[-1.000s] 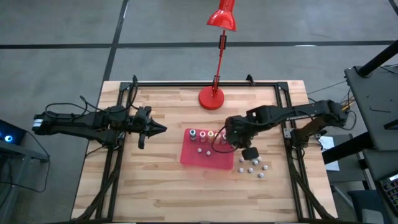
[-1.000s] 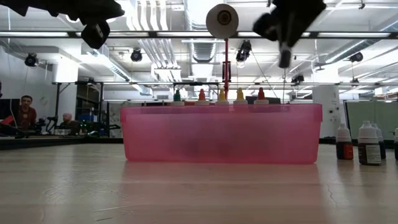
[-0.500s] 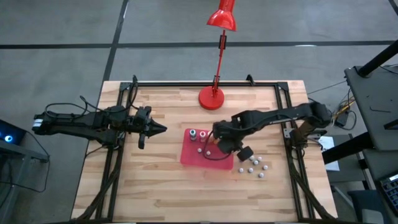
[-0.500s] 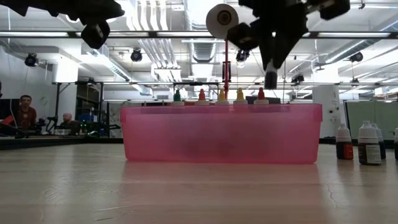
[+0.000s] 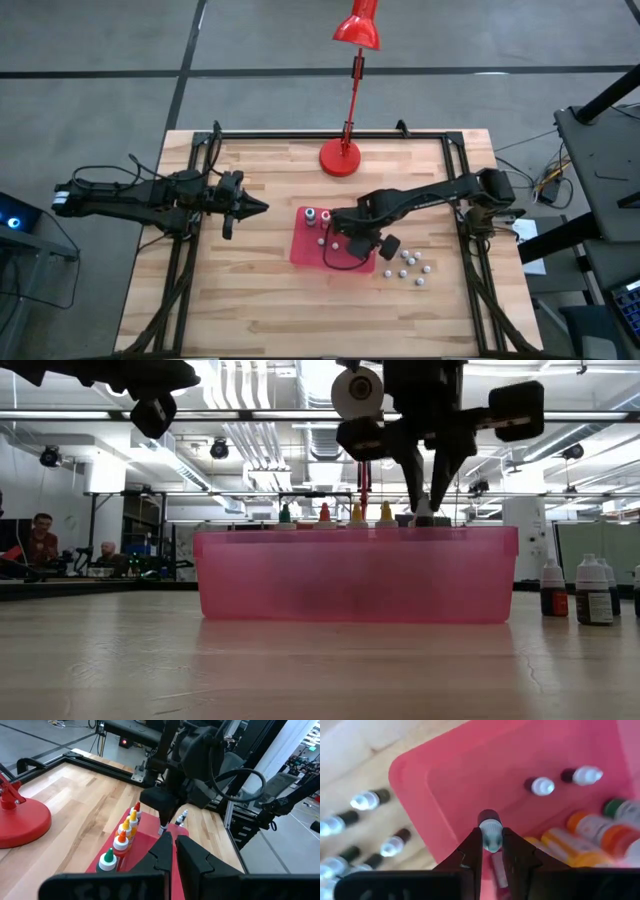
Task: Pick & Place food coloring
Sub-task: Put the small black food coloring bottle into the red bin
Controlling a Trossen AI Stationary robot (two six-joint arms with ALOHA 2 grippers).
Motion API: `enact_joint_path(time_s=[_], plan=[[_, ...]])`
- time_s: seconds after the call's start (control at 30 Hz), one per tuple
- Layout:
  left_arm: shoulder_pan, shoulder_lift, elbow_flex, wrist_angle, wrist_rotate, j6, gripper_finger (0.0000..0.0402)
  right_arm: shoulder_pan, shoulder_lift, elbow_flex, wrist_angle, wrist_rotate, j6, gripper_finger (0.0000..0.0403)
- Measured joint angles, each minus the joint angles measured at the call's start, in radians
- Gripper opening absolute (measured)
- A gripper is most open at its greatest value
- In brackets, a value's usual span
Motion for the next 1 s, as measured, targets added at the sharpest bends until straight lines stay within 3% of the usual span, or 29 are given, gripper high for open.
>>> enact_joint_path(time_s=[0.27, 0.63, 1.0], plan=[[0.0, 0.0, 0.0, 0.0, 0.0, -0.001, 0.0, -0.001, -0.005, -0.004, 0.071, -0.006, -0.18, 0.0047], [0.0, 0.0, 0.0, -0.001, 0.0, -0.002, 0.0, -0.001, 0.052, -0.014, 0.118, 0.001, -0.191, 0.0047], [0.0, 0.002, 0.0, 0.0, 0.0, -0.004, 0.0, 0.0, 0.062, 0.084, 0.122, 0.0, -0.131, 0.0047]])
